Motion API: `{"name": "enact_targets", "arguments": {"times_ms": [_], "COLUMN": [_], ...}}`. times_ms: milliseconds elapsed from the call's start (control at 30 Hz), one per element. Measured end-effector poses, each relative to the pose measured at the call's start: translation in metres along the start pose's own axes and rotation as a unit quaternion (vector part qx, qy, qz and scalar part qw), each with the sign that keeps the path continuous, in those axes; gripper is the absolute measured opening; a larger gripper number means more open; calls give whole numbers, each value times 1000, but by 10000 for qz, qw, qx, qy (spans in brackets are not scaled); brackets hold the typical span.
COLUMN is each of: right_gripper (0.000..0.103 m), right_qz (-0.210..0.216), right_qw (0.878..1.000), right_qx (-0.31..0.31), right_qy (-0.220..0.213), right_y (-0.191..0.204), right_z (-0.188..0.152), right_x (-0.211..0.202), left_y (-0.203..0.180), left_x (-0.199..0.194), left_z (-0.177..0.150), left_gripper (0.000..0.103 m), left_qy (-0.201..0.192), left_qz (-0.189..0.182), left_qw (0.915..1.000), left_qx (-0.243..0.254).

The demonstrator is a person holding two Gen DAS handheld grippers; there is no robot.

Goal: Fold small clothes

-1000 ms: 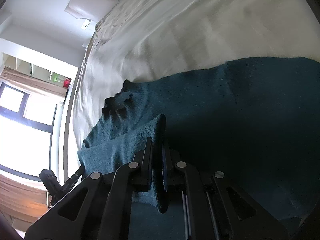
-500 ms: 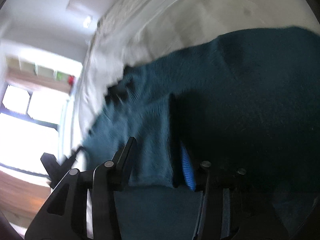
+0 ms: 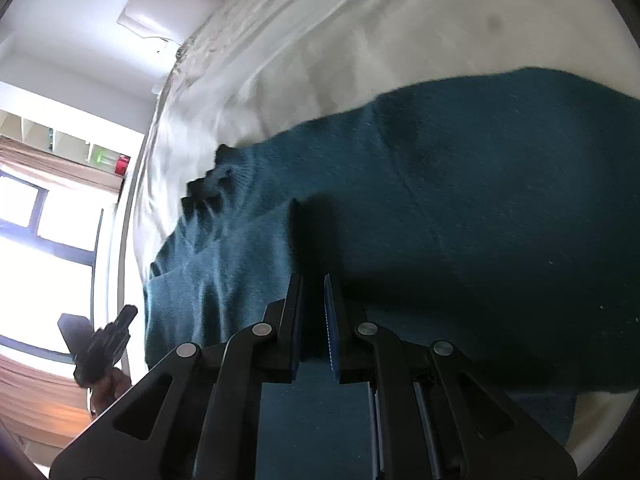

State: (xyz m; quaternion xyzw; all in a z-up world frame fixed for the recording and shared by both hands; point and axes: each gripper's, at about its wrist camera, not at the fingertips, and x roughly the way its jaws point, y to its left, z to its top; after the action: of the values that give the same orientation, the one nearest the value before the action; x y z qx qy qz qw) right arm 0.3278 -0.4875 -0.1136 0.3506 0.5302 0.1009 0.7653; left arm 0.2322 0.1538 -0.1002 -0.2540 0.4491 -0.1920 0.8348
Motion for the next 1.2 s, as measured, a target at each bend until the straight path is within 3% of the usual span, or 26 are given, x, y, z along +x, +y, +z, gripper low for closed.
{"name": "enact_targets", "arguments": {"times_ms": [133, 200, 267, 300, 333, 400, 467, 500, 533, 633, 933, 1100, 1200], "right_gripper": [11, 17, 42, 64, 67, 67, 63, 49, 27, 10, 7, 8, 11], "right_qz": [71, 57, -26, -1, 76, 208, 73, -35, -159, -491, -847, -339, -223], "right_qw": [9999, 9997, 9993, 9991, 9990, 9988, 9987, 9988, 9986, 9972, 9926, 9962, 9972], "right_qx": [134, 141, -41, -97, -123, -282, -462, -477, -492, -554, -848, -667, -397], "right_qy": [-47, -175, -383, -419, -433, -347, -186, -100, 62, 72, -198, -444, -597], "right_y": [-4, 1, 9, 14, 18, 29, 38, 39, 40, 39, 36, 18, 4], "right_z": [-5, -8, -10, -11, -11, -13, -15, -15, -15, -15, -14, -15, -21], "right_x": [-5, -13, -21, -23, -24, -19, -6, 1, 12, 16, 13, 18, -3], "left_y": [1, 5, 3, -1, -11, -21, -24, -21, -17, -15, -19, -23, -28], "left_x": [15, 14, 8, 5, 0, -4, 2, 5, 8, 8, 14, 13, 10], "left_z": [-23, -26, -25, -25, -27, -32, -38, -40, -42, -43, -49, -51, -51], "left_gripper": [7, 7, 7, 7, 12, 16, 16, 16, 15, 15, 15, 15, 15], "left_qy": [327, 262, 224, 198, 136, 107, 238, 277, 273, 246, 255, 309, 294], "left_qz": [476, 389, 418, 452, 482, 487, 539, 593, 612, 557, 724, 849, 909], "left_qw": [9974, 9982, 9984, 9982, 9973, 9962, 9953, 9949, 9951, 9960, 9931, 9907, 9906], "left_qx": [432, 383, 301, 351, 532, 717, 773, 771, 732, 650, 885, 1022, 982]}}
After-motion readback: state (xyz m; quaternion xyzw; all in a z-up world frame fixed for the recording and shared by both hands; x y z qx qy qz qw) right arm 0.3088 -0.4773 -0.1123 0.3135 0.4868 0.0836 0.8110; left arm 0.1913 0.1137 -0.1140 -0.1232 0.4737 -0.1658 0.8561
